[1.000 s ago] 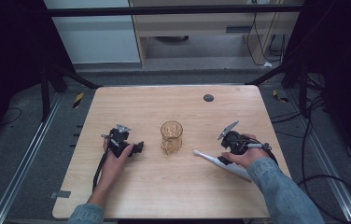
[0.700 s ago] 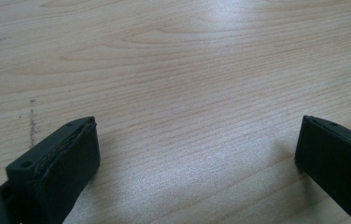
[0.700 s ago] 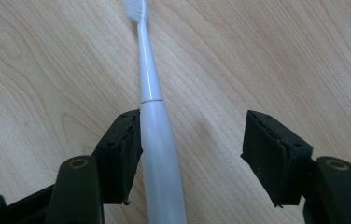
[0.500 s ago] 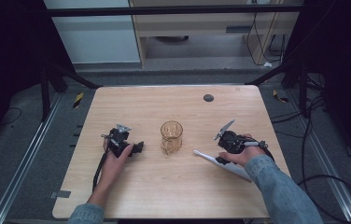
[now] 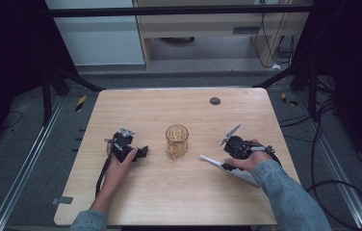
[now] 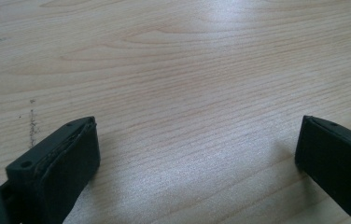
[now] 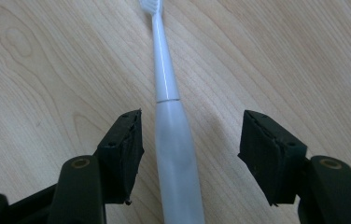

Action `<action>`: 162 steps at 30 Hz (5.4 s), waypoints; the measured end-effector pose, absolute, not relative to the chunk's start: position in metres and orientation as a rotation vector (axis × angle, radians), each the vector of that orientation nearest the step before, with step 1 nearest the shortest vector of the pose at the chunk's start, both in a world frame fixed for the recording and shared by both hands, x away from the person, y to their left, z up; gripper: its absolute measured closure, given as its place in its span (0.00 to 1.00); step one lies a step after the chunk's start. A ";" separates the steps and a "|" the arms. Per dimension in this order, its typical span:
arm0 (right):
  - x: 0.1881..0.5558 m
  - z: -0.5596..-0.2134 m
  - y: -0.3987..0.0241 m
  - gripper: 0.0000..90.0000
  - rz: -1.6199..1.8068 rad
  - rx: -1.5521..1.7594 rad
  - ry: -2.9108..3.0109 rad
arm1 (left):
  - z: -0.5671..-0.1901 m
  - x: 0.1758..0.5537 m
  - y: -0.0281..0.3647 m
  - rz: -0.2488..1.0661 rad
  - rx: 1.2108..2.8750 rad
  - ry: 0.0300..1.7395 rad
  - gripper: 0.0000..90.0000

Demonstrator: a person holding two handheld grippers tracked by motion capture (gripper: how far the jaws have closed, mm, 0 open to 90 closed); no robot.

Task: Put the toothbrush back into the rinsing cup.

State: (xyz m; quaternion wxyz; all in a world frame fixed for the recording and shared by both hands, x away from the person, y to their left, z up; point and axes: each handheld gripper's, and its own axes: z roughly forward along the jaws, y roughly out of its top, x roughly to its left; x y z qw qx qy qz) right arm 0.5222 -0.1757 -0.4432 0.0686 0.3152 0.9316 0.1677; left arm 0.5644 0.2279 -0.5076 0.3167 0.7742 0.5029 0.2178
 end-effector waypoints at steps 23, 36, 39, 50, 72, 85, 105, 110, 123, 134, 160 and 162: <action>0.516 -0.459 -0.173 0.60 0.421 0.930 2.890 | -0.508 0.564 0.228 0.573 2.038 1.324 0.00; 0.517 -0.463 -0.176 0.69 0.375 0.923 2.895 | -0.508 0.564 0.228 0.573 2.038 1.324 0.00; 0.518 -0.463 -0.176 0.70 0.365 0.916 2.902 | -0.508 0.565 0.228 0.573 2.036 1.323 0.00; 0.519 -0.464 -0.175 0.71 0.351 0.917 2.908 | -0.508 0.565 0.228 0.573 2.036 1.323 0.00; 0.521 -0.466 -0.174 0.74 0.327 0.931 2.909 | -0.508 0.564 0.228 0.573 2.038 1.324 0.00; 0.524 -0.455 -0.173 0.74 0.318 0.938 2.900 | -0.508 0.564 0.228 0.573 2.038 1.324 0.00; 0.540 -0.409 -0.183 0.74 0.435 0.997 2.756 | -0.508 0.564 0.228 0.573 2.038 1.324 0.00; 0.544 -0.401 -0.187 0.74 0.527 1.030 2.677 | -0.508 0.564 0.228 0.573 2.038 1.324 0.00; 0.561 -0.390 -0.177 0.74 0.585 1.046 2.571 | -0.508 0.564 0.228 0.573 2.036 1.324 0.00; 0.574 -0.375 -0.165 0.74 0.675 1.049 2.462 | -0.508 0.564 0.228 0.572 2.036 1.325 0.00; 0.599 -0.348 -0.133 0.74 0.945 1.063 2.239 | -0.508 0.565 0.228 0.573 2.036 1.322 0.00; 0.599 -0.347 -0.131 0.74 0.960 1.058 2.232 | -0.508 0.565 0.228 0.573 2.037 1.323 0.00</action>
